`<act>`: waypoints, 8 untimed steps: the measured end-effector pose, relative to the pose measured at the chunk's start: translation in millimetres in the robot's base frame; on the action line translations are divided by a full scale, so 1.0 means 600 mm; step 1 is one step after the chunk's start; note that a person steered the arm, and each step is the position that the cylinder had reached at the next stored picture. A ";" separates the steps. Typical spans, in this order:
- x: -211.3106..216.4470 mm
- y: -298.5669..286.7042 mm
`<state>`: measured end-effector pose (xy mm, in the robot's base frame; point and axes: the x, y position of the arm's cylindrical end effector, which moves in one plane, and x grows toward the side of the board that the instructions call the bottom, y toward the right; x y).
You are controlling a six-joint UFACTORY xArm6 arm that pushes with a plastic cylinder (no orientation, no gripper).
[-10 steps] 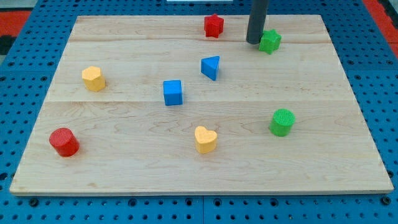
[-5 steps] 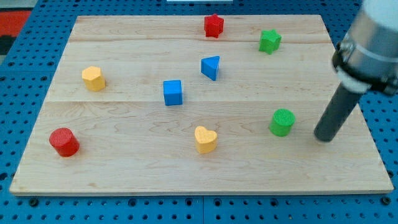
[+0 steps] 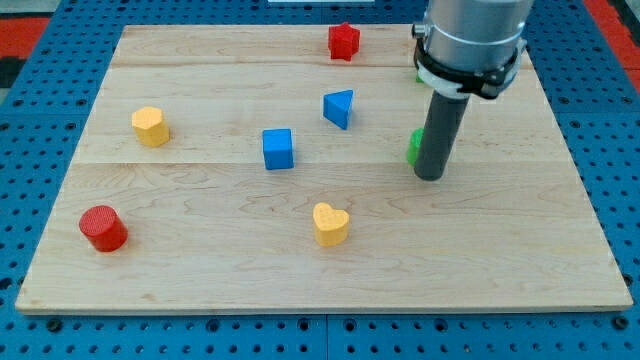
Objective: Push the green circle to the bottom of green star
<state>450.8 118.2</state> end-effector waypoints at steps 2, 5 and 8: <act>-0.064 -0.018; -0.127 -0.024; -0.123 -0.114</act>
